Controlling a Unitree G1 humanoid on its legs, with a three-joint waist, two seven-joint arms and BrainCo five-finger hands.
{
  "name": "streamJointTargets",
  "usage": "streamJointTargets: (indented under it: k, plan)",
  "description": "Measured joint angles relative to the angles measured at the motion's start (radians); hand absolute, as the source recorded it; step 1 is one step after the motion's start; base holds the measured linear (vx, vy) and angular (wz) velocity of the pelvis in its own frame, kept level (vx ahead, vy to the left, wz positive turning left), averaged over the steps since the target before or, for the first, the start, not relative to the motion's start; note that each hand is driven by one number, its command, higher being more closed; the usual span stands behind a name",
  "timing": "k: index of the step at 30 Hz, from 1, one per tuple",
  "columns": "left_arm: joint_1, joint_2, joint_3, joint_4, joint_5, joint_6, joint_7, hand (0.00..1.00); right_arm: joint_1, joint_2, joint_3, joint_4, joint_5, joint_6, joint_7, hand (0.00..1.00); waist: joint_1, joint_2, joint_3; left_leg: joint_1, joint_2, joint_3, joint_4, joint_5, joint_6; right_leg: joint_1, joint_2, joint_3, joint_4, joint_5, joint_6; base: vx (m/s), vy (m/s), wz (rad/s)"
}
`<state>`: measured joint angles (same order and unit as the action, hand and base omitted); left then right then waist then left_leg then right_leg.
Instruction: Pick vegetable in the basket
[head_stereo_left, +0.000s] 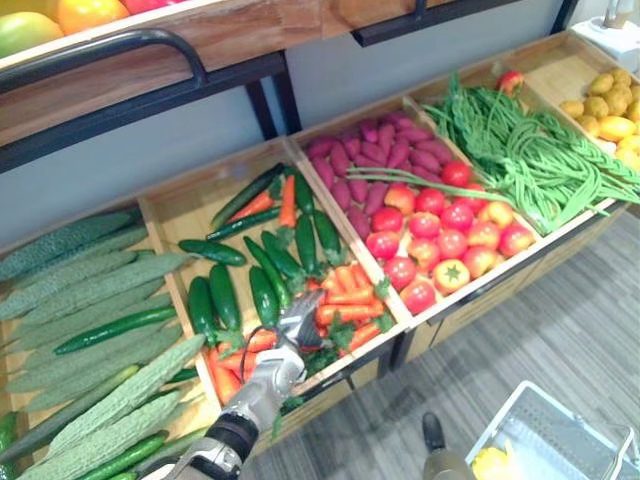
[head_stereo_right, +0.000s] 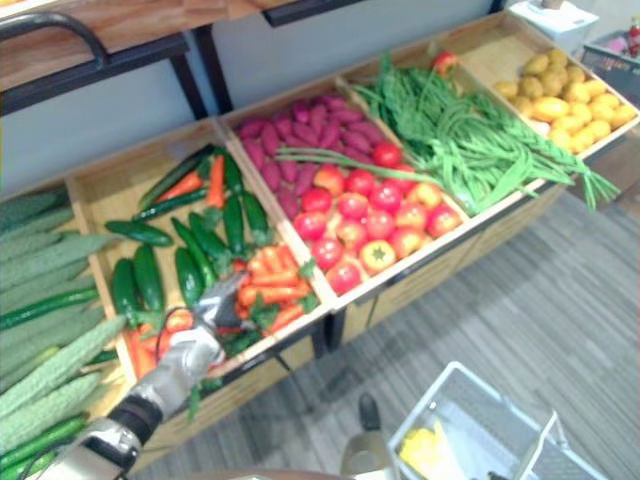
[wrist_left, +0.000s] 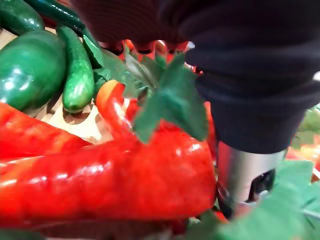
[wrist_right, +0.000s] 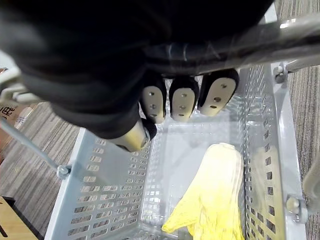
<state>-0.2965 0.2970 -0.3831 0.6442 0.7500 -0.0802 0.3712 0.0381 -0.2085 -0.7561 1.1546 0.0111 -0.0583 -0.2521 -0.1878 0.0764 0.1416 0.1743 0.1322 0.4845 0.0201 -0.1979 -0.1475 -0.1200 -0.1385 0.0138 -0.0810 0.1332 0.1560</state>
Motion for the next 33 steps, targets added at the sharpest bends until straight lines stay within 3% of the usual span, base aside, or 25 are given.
streamJointTargets:
  k: [7,8,14,33]
  plan:
    - [-0.032,-0.029,0.006,0.002,0.003,0.026,0.022,0.0,-0.015,0.001,0.05,-0.012,0.015,-0.013,-0.016,1.0,0.001,0.003,0.019,-0.01,0.004,0.025,0.0,0.0,0.0,-0.033,0.011,0.026,0.013,0.0,0.0,-0.04,-0.062,-0.12]
    - [-0.033,-0.031,0.006,0.002,0.003,0.026,0.022,1.0,-0.016,0.001,0.051,-0.013,0.021,-0.014,-0.017,1.0,0.001,0.003,0.019,-0.01,0.004,0.025,0.0,0.0,0.0,-0.033,0.011,0.026,0.013,0.0,0.0,-0.02,-0.067,-0.03]
    - [-0.042,-0.039,0.016,-0.01,0.012,0.036,0.047,1.0,-0.015,0.012,0.05,-0.013,0.035,-0.014,-0.024,1.0,0.001,0.004,0.02,-0.001,0.001,0.028,0.0,0.0,0.0,-0.028,0.01,0.032,0.017,0.0,0.0,-0.04,-0.057,-0.02]
    - [-0.043,-0.042,-0.024,0.012,0.019,0.034,0.014,1.0,-0.015,0.012,0.037,-0.004,0.035,-0.014,-0.025,1.0,0.0,0.005,0.02,0.013,0.002,0.022,0.0,0.0,-0.001,-0.009,0.009,0.024,0.013,0.0,0.0,-0.04,-0.058,0.01]
